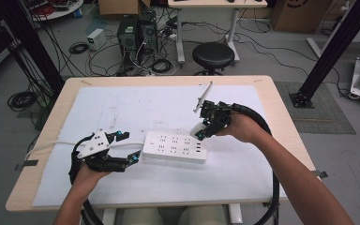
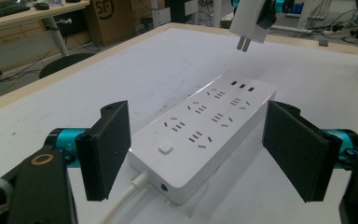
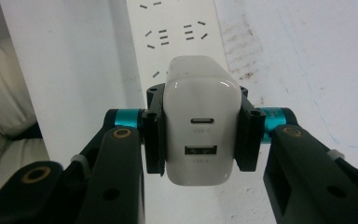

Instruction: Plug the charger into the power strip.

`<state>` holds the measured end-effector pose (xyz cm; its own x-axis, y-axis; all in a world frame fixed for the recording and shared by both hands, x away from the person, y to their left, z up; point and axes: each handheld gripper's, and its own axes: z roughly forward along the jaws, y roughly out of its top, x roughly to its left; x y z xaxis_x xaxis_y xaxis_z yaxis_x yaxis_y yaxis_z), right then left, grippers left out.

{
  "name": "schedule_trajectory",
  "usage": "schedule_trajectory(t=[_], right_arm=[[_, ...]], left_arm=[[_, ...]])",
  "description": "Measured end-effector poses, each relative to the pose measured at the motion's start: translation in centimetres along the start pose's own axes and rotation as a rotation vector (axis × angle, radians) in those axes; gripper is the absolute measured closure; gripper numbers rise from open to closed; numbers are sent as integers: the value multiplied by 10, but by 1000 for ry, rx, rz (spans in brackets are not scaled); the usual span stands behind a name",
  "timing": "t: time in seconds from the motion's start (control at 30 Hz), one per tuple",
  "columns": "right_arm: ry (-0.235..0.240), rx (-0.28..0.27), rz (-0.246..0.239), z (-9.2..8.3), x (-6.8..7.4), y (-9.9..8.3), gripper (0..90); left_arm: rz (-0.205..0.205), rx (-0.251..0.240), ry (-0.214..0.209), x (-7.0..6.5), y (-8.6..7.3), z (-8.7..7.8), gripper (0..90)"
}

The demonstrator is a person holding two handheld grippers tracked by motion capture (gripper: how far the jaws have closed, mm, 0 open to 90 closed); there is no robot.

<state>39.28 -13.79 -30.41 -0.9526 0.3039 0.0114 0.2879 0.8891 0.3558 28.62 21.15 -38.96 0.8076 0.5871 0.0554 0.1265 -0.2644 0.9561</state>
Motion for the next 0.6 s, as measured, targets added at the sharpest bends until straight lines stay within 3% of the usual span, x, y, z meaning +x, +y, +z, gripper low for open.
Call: schedule_trajectory(t=[0.37,0.4,0.6], right_arm=[[9,78,-49,18,-3,18,634],[14,113,-64,25,-4,25,634],[2,183,-108,39,-6,34,634]], left_arm=[[-5,-5,18,6,-8,-7,239],[-6,-5,19,6,-8,-7,239],[-2,-2,21,8,-9,-9,239]])
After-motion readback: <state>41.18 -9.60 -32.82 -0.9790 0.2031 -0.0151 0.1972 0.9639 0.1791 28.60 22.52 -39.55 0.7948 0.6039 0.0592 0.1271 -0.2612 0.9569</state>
